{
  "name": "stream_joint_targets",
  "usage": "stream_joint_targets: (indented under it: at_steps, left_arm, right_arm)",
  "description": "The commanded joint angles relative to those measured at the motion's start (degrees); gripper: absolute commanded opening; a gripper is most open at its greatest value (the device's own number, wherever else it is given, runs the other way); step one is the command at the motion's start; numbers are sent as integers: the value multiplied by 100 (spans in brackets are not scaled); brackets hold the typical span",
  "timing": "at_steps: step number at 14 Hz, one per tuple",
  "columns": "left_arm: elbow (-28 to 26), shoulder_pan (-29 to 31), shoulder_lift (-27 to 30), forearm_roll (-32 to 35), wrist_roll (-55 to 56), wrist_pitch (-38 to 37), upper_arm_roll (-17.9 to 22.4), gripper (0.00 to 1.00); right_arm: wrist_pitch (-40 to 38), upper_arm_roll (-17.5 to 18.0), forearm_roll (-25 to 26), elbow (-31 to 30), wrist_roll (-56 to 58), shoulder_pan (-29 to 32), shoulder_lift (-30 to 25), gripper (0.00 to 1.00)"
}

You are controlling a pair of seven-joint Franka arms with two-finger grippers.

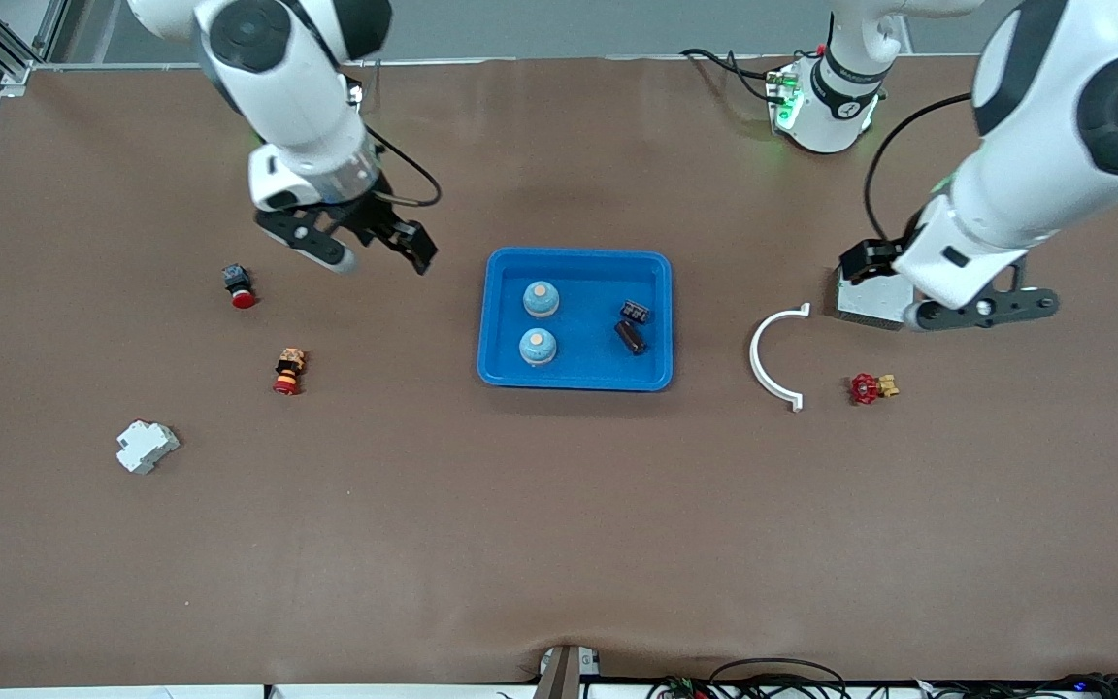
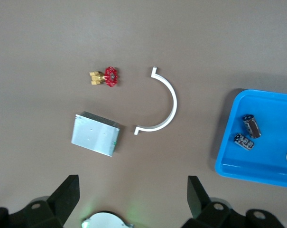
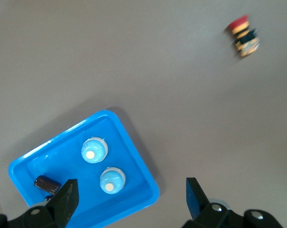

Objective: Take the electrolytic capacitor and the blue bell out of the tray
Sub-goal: 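Grasp a blue bell with the right gripper while the left grasps a capacitor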

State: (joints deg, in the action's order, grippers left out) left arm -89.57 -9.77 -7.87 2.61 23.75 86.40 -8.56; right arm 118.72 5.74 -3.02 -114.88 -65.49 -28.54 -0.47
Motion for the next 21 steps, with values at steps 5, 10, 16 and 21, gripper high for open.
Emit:
stream_joint_targets:
  at_steps: [5,10,16,21]
  left_arm:
    - [-860,-552,66,-23,1245,913,21,100]
    - [-851,-754,-294,-23,1903,1317,-5,100]
    - [-851,-1211,-803,-23,3090,1906,-5,100]
    - [-851,-1510,-1295,-23,3652,2433,-5,100]
  right_arm:
    - [1002,-91,74,352,-1184,-758,1381,100]
    - [1180,-91,723,940,-2107,-1005,2304,100]
    - [1749,-135,768,1311,-2187,-1049,3113,100]
    - [1935,-135,1277,1705,-2828,-1119,3746,100]
